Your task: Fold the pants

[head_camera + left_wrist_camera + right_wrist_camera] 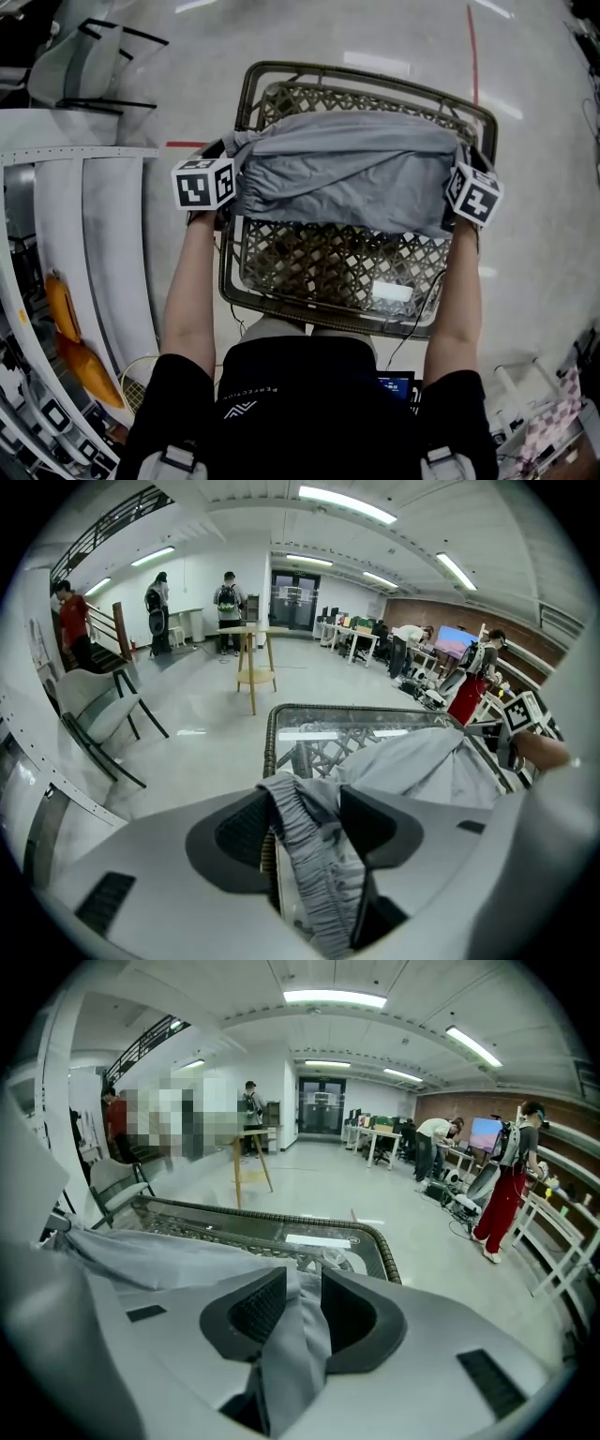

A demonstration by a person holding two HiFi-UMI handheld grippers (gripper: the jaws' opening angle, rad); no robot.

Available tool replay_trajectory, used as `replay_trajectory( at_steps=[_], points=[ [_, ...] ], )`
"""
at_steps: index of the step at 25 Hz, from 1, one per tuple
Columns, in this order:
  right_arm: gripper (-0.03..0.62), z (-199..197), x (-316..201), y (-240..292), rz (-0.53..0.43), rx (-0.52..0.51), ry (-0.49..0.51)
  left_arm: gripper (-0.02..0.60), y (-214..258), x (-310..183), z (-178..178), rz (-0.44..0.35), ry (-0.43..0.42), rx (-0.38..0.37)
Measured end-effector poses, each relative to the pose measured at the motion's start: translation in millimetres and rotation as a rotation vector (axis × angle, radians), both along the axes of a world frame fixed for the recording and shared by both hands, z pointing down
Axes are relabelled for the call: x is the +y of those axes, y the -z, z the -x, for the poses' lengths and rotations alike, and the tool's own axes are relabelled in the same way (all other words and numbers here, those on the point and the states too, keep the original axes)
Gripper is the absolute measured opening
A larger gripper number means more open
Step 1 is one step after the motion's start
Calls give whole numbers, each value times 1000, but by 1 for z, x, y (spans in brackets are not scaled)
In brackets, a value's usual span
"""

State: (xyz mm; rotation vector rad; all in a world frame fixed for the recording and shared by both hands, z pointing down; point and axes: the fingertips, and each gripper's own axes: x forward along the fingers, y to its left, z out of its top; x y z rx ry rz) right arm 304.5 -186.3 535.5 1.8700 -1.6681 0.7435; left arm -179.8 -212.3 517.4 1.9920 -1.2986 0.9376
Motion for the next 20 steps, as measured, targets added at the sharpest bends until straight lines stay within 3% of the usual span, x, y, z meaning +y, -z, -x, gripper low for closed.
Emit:
replay_trajectory(
  at_steps=[11,20],
  points=[
    [101,56,37,-2,-12,-75,62,240,4,14,9,-4,-6,9],
    [101,121,55,15,-45,-137,170,221,11,39,26,2,-7,18]
  ],
)
